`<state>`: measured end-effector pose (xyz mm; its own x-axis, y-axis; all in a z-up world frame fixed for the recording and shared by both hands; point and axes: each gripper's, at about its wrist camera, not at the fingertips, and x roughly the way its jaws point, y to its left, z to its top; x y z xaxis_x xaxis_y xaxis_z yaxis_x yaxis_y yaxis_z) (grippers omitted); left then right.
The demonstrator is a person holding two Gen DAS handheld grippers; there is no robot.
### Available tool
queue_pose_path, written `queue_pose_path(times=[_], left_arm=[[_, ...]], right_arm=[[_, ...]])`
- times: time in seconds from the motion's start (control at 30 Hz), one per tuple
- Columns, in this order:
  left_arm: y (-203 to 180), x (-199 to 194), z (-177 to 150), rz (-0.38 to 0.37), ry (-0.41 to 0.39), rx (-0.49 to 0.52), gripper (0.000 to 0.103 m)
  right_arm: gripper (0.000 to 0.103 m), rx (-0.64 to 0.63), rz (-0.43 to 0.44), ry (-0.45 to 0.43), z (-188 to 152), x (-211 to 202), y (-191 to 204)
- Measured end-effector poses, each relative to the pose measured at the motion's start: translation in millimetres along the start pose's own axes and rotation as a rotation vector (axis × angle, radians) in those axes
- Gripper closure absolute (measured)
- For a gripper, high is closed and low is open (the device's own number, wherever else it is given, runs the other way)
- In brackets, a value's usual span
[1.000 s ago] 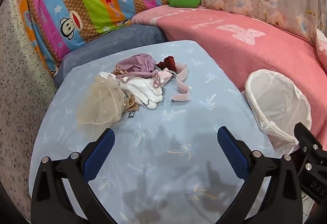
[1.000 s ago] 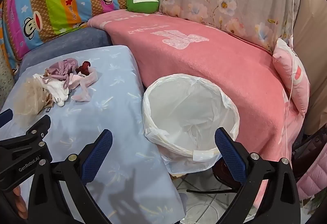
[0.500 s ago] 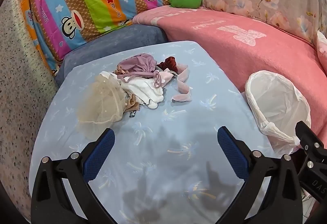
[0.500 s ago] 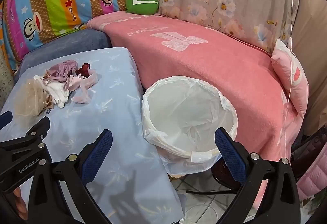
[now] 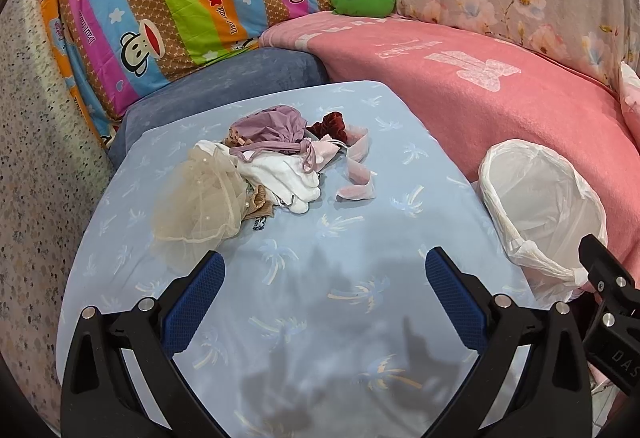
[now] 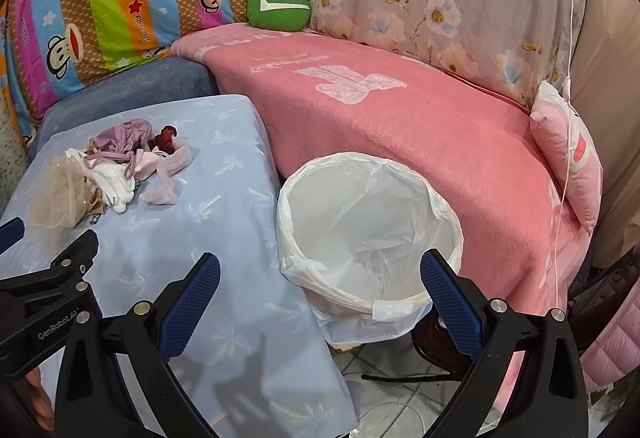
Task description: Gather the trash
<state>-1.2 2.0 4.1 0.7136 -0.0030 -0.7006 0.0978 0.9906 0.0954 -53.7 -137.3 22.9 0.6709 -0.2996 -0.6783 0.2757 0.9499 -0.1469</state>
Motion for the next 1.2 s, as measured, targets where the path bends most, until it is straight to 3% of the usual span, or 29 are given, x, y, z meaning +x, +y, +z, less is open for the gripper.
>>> queue_pose_path(times=[1.2], left_arm=[[-4.9, -1.5, 0.6, -0.007, -0.003, 0.001, 0.007]], right_arm=[[0.006, 0.004, -0.006, -0.004, 1.8, -0.3, -5.9]])
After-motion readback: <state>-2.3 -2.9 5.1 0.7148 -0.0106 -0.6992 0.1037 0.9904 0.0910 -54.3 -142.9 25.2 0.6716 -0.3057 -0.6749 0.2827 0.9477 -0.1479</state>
